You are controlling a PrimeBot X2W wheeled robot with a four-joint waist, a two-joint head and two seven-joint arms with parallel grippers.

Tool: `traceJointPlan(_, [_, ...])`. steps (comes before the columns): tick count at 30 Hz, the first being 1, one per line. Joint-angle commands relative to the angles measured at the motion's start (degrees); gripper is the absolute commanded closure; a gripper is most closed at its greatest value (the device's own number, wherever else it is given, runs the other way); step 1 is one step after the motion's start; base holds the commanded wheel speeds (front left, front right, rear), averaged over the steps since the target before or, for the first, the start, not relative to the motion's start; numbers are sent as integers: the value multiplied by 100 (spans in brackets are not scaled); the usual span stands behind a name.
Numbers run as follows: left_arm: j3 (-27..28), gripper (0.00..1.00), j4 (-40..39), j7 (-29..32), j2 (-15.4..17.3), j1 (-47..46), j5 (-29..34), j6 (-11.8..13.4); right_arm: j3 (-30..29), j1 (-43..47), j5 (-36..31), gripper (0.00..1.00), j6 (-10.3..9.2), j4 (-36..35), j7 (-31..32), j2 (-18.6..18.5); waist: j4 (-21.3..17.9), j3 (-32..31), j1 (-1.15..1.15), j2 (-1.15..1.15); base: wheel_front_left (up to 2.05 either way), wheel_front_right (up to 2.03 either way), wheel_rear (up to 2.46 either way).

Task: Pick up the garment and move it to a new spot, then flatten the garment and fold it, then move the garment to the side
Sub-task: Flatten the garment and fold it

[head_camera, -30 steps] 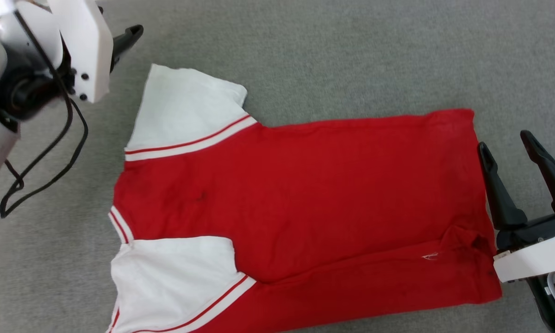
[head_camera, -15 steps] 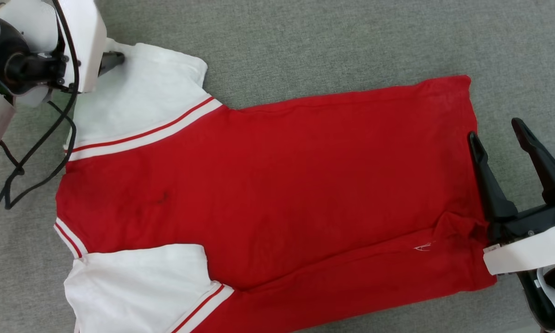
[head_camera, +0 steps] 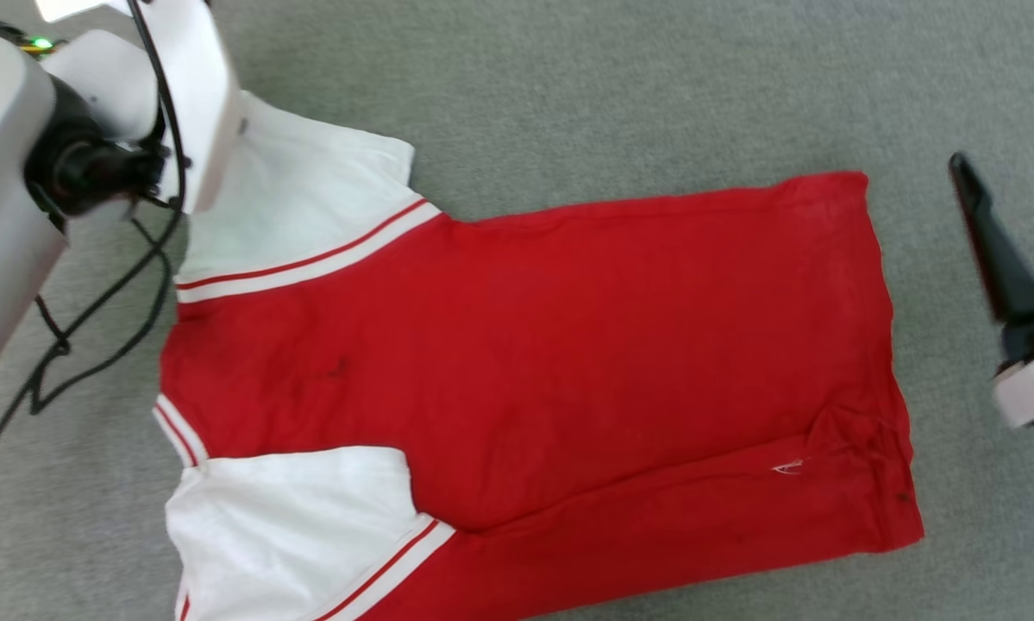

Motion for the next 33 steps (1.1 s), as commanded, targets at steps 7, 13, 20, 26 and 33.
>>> traceJointPlan(7, [-297,100,-735,-410,122,147,-56,-14,842,-1155,1008,0,-4,349,1993,-1398,367,-336,-1,0,0,0,0])
traceJointPlan(13, [-516,100,-1155,-655,178,38,-37,-15,2005,-2166,2208,0,-4,731,4150,-2281,586,-322,-1,0,0,0,0])
traceJointPlan(20, [-704,100,-1360,-856,129,-197,19,-16,2709,-3028,2726,0,-4,1483,5538,-2244,798,-118,-1,0,0,0,0])
traceJointPlan(26, [-828,100,-1454,-1015,111,-392,38,-16,2924,-3281,2621,0,-3,2287,5492,-1872,950,100,-1,0,0,0,0])
traceJointPlan(33, [-966,100,-1492,-1215,182,-534,16,-16,3556,-2873,2698,0,-3,2848,5164,-1761,1051,288,-1,0,0,0,0])
